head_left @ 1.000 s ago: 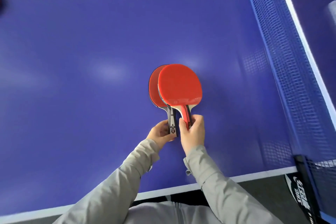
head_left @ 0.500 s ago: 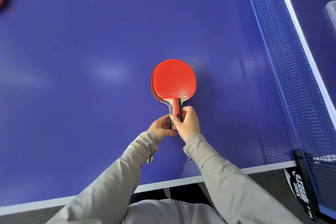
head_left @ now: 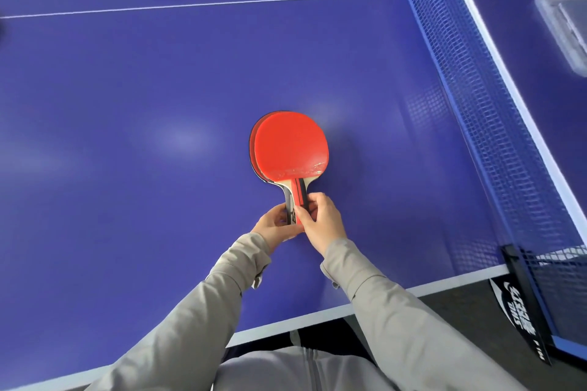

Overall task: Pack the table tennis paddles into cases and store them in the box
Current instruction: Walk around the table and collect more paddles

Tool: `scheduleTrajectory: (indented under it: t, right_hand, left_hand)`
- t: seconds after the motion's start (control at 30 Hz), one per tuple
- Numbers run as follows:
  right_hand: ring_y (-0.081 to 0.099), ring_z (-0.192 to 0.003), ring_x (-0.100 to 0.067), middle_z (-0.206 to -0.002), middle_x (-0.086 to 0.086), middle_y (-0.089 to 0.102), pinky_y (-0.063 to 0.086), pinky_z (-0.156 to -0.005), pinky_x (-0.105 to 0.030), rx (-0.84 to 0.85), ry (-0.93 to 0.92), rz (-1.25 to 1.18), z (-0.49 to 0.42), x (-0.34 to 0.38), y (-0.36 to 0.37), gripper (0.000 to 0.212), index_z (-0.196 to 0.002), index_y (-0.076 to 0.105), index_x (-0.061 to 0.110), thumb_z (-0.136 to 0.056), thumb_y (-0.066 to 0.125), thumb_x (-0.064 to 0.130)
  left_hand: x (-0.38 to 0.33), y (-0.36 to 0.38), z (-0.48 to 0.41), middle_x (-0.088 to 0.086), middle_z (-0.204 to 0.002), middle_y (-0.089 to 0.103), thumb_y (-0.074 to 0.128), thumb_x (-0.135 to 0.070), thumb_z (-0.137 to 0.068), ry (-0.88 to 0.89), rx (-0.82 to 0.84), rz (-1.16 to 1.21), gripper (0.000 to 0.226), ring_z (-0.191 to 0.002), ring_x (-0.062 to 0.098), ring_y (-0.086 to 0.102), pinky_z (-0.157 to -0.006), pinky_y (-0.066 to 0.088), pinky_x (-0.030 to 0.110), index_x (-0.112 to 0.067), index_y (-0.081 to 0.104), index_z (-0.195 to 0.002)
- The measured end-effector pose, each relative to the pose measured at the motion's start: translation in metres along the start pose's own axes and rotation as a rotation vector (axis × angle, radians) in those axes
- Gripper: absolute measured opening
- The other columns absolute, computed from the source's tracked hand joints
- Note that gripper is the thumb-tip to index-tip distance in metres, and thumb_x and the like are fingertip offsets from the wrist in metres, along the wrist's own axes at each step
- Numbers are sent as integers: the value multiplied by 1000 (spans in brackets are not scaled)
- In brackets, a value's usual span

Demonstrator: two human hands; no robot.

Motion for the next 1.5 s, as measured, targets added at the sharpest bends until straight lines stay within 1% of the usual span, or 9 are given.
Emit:
scheduleTrajectory:
  t: [0.2,0.4,0.67,0.9,1.0,1.1,1.17,1.33,1.5]
  right_hand:
    - [60,-94,-18,-109,-5,62,51,-86,-37,22,14,13,-4,-2,-3,24,-111,57,12,-90,59,25]
    - [57,-103,-16,-116,-4,60,48,-89,-30,60,25,14,-2,-1,-9,34,-123,55,13,-93,54,29]
    - [58,-92,-13,-111,-5,64,49,-84,-26,34,19,37,-2,9,-4,30,-119,58,10,-90,59,20]
    - [58,-92,-13,-111,-5,64,49,-84,-27,29,54,-1,-4,9,-4,32,-120,57,10,-90,58,20]
    - [55,-109,-19,-119,-4,57,44,-90,-28,-3,22,73,2,-3,-12,34,-126,53,12,-94,52,24]
    - [36,-132,-20,-140,-2,44,37,-102,-38,-40,-50,388,13,-25,-25,45,-139,42,18,-96,48,31]
    - [22,-141,-18,-152,-1,28,31,-106,-39,-19,-61,608,24,-44,-31,52,-146,30,25,-97,43,38]
    - [-5,-148,-19,-160,0,-5,11,-116,-48,105,25,869,50,-87,-31,63,-151,5,29,-98,33,46]
    - [-11,-147,-19,-160,3,-13,4,-118,-46,107,59,881,73,-110,-32,67,-151,-3,27,-98,33,46]
  left_hand:
    - [2,2,-7,5,-95,61,73,-10,-78,-31,-116,4,49,-85,18,62,-84,55,34,-4,50,-122]
    - [-1,5,-9,4,-95,61,70,-18,-82,-10,-199,-77,35,-89,24,64,-72,54,27,-11,48,-109]
    - [5,0,-13,2,-93,64,64,-14,-87,2,-173,-53,35,-73,8,66,-63,55,18,-4,50,-117]
    - [7,-3,-16,3,-91,66,65,-16,-86,-11,-149,-54,35,-73,9,67,-55,52,16,-4,52,-116]
    - [6,-7,-18,4,-83,68,68,-15,-84,-41,-145,-51,34,-68,14,68,-49,48,21,-5,51,-112]
    - [4,-12,-20,12,-86,69,68,-16,-83,-50,-122,-55,26,-72,31,60,-52,43,28,-7,53,-102]
    - [0,-14,-18,15,-87,67,67,-16,-81,-31,-89,-49,20,-69,28,60,-51,42,28,-11,52,-92]
    - [-11,-20,-8,6,-70,62,63,-23,-69,20,-63,58,22,-53,23,51,-45,40,25,-10,51,-81]
    - [-9,-22,13,2,-64,63,60,-24,-66,28,-39,26,24,-54,25,50,-44,39,24,-7,52,-81]
Point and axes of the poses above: each hand's wrist, its own z-axis away from the middle knuckle, its own y-axis out of the palm, x = y × z, the point moved 5 cm from there along -z, towards the middle knuckle
